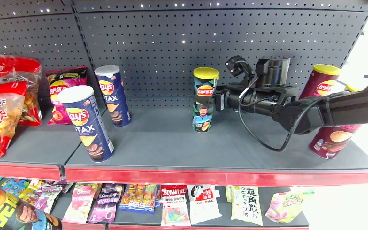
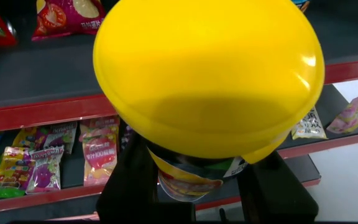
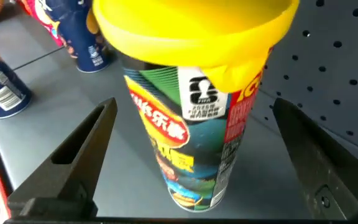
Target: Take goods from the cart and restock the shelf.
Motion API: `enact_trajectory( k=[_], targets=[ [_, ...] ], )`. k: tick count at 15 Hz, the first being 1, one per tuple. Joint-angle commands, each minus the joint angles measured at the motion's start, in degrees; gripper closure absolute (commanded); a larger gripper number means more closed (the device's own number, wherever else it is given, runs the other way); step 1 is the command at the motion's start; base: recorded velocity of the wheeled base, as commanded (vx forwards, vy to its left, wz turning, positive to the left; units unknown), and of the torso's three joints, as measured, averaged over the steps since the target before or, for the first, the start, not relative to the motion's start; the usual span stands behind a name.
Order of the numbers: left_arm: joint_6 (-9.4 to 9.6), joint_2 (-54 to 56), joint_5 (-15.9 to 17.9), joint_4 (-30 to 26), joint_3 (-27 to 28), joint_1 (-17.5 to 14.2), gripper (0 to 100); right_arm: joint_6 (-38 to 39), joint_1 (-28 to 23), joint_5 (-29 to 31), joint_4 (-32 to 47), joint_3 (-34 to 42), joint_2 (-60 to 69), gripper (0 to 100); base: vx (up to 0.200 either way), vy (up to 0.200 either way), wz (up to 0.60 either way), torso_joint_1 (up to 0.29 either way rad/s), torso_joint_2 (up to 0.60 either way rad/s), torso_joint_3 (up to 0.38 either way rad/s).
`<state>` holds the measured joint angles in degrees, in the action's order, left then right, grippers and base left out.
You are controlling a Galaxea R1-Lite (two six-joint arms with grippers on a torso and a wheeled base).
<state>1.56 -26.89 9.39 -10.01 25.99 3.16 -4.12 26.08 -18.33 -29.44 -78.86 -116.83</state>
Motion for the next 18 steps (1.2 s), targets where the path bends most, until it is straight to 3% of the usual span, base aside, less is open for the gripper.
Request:
enact_trajectory(
  k=[1,7,8,13,18],
  targets=[
    [0.02,-0.1,0.0,-0.1,-0.1,0.0,100,0.0,0.0,0.4,0.0,-1.6,-1.3,0,0.000,0.000,0.00,0.000,0.00,0.000],
    [0.02,0.1,0.0,-0.1,-0.2,0.0,100,0.2,0.3,2.1,-0.3,-3.8,-2.8,0,0.000,0.000,0.00,0.000,0.00,0.000],
    [0.02,0.1,0.0,-0.1,-0.2,0.0,100,0.2,0.3,2.5,-0.3,-3.8,-2.9,100,0.000,0.000,0.00,0.000,0.00,0.000],
    [0.02,0.3,0.0,-0.1,-0.2,0.0,100,1.5,1.2,4.4,0.1,-2.0,-0.6,100,0.000,0.000,0.00,0.000,0.00,0.000],
    [0.02,0.3,0.1,-0.2,-0.3,0.1,100,1.1,3.0,9.5,0.2,11.4,12.9,100,0.000,0.000,0.00,0.000,0.00,0.000]
  ],
)
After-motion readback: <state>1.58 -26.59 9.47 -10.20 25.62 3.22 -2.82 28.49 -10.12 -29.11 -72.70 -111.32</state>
